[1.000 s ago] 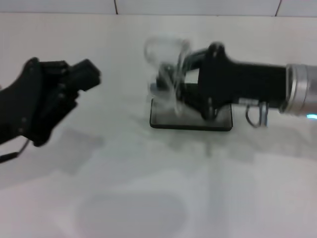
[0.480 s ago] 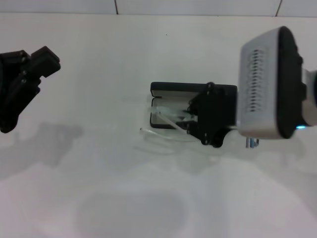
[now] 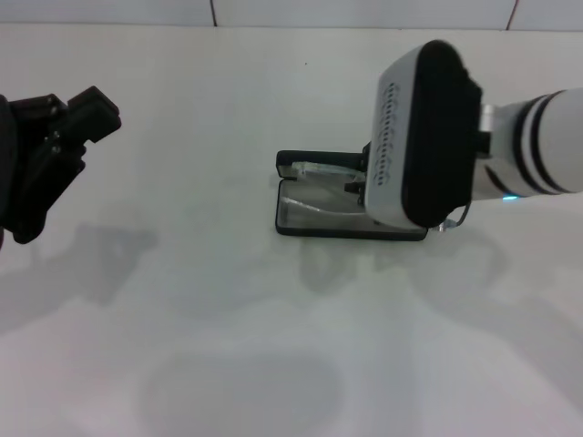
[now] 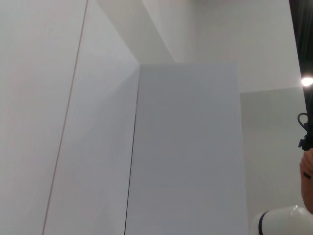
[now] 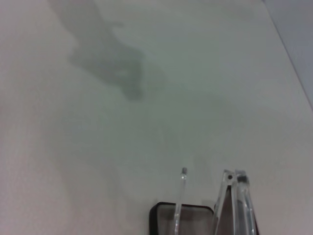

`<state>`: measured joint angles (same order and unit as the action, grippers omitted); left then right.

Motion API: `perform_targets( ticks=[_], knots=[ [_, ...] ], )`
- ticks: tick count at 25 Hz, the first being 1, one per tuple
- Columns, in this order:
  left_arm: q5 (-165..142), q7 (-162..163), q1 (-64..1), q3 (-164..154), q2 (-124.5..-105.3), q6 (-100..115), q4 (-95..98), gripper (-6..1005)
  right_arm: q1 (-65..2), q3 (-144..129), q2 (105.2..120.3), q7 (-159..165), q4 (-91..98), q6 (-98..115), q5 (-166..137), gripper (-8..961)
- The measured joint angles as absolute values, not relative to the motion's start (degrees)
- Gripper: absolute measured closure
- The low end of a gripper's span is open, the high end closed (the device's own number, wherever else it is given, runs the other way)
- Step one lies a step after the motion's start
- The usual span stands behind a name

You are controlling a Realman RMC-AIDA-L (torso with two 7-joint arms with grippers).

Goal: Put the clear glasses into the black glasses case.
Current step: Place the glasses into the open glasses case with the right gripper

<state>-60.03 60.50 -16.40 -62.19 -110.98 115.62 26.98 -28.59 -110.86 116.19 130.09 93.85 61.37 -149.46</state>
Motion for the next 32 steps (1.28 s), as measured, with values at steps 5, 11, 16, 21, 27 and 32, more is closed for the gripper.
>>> perform_targets(
  ticks=[5,11,16,21,27,32],
  knots=[
    [-60.0,60.1,-16.3,-61.9,-111.56,115.6,26.6,946,-31.6,-113.3,116.18,130.2,88.3,57.9,-150.2,832],
    [-59.9,60.0,-15.9,-61.7,-111.66,115.6,26.5,945,-33.2,-115.4,116.18,131.0,84.8,54.7,-151.5,832],
    [-59.8,59.6,-16.0,-61.7,-111.73,115.6,26.4,945,-33.5,-117.8,116.19,134.0,83.6,52.7,-155.3,831],
    [-60.0,59.5,-16.3,-61.7,-111.81,115.7,26.4,945,-33.8,-118.2,116.19,134.7,82.4,51.4,-155.5,831],
    [-60.0,59.5,-16.4,-61.7,-111.90,115.7,26.4,945,-34.4,-118.8,116.19,136.4,80.5,50.0,-155.5,831],
    [-60.0,59.5,-16.1,-61.7,-111.96,115.7,26.4,946,-34.4,-119.0,116.19,136.7,79.3,48.4,-155.5,830]
  ],
)
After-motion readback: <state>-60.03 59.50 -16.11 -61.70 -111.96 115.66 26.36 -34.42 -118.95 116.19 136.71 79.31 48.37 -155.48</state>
